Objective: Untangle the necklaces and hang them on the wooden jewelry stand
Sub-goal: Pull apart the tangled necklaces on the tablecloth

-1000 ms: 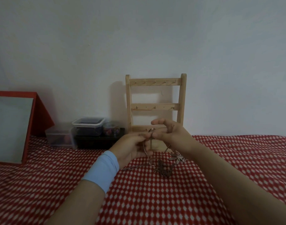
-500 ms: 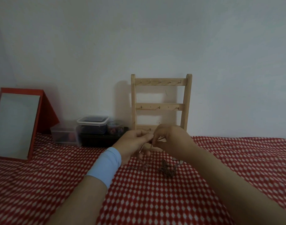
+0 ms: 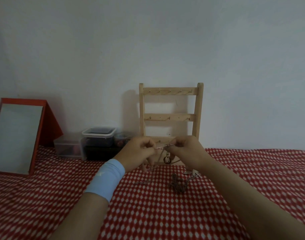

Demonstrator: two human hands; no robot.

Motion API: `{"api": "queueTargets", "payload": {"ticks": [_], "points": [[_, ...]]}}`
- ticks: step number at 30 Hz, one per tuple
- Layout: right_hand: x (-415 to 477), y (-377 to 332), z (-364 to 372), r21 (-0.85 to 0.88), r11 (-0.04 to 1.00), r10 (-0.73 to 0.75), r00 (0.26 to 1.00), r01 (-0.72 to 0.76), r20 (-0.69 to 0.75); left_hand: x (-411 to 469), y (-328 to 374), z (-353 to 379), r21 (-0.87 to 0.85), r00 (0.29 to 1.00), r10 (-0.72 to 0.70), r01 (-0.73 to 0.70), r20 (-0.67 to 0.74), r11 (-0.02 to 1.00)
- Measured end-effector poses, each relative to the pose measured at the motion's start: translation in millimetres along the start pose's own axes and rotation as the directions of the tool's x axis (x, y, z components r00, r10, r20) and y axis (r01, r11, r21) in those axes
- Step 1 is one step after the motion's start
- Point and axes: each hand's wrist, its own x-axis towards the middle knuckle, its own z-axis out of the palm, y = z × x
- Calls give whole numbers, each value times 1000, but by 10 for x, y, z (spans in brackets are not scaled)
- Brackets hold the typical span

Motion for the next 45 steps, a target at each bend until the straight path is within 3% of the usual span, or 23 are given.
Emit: {"api": "queueTargets", "payload": {"ticks": [2, 4, 11, 16, 20, 27, 36, 40, 45], "points": [[-11, -22, 3, 66, 996, 59, 997, -62, 47, -19, 32, 14, -126, 989, -105, 118, 104, 985], [-33, -50, 12, 126, 986, 98, 992, -108, 78, -23, 25, 69, -110, 978, -158, 173, 134, 979], [-126, -207, -70, 247, 962, 84, 986, -118, 146, 41, -32, 177, 48, 998, -15, 18, -55, 999], [-138, -187, -81, 241, 964, 68, 977, -116, 200, 27, 13, 134, 166, 999, -41, 40, 3, 985], [-146, -176, -47, 169, 982, 54, 982, -86, 182, 55, -18, 132, 340, 1000, 15, -9, -17, 940], [-138, -131, -3, 243, 957, 128, 982, -158, 135, 57, -117, 238, 88, 995, 9, 0, -104, 996], [-85, -9, -33, 259, 954, 90, 968, -152, 234, 112, -266, 232, 214, 978, 109, -70, -176, 974], [-65, -22, -34, 231, 967, 61, 980, -105, 192, 94, -256, 240, 269, 984, 119, -81, -131, 960], [-25, 15, -55, 111, 993, 19, 988, -37, 153, 75, -214, 247, 221, 992, 107, -90, -68, 971]]}}
